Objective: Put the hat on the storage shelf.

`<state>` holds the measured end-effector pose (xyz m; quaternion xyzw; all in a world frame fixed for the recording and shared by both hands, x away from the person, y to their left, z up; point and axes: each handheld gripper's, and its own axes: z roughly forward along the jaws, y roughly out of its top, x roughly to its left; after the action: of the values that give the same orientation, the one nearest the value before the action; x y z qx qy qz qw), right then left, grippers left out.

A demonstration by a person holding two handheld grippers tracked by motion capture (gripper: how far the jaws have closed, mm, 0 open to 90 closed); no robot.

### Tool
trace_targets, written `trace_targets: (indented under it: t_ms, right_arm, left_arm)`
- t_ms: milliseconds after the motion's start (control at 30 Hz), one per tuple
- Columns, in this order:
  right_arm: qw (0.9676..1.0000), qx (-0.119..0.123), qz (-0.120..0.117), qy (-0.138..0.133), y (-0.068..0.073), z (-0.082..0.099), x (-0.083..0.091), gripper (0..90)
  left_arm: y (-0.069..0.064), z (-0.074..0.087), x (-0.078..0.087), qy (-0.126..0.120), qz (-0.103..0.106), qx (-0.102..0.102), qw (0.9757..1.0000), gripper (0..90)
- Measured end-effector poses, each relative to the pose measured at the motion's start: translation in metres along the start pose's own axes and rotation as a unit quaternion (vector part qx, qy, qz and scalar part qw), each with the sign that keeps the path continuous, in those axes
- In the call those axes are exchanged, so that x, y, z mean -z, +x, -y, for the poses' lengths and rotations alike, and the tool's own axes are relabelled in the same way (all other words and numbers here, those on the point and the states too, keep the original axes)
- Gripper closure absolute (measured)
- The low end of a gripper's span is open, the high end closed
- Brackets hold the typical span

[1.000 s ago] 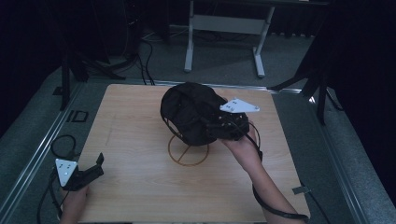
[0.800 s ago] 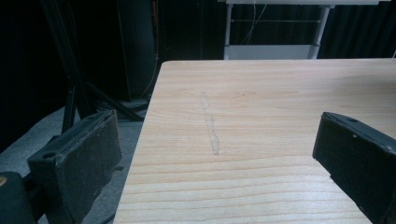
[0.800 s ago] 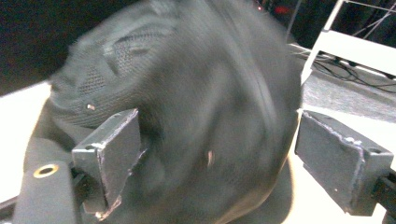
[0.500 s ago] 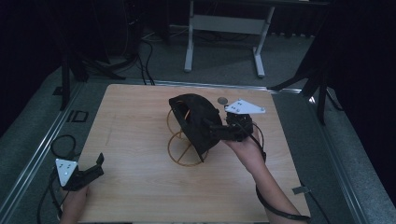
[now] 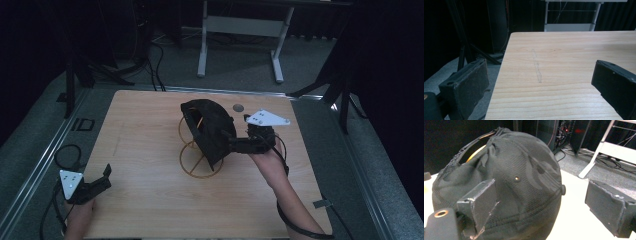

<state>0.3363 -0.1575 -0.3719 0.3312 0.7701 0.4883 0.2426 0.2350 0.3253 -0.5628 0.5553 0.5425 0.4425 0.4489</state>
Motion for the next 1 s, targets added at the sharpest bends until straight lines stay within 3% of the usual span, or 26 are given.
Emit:
trace_targets:
  t_ms: [267,533,1000]
  right_arm:
    - [0.9998,0.001,0.014,-0.017,-0.017,0.01,0.01,10.2]
    - [0.9997,-0.001,0.023,-0.003,-0.034,0.026,0.017,10.2]
    - [0.9972,-0.025,0.067,0.02,-0.068,0.065,0.031,10.3]
  left_arm:
    - [0.0,0.0,0.0,0.001,-0.001,-0.001,1.0,1.6]
    - [0.0,0.0,0.0,0.0,-0.002,0.0,1.0,1.6]
    - [0.0,0.0,0.0,0.0,-0.001,-0.001,1.0,1.7]
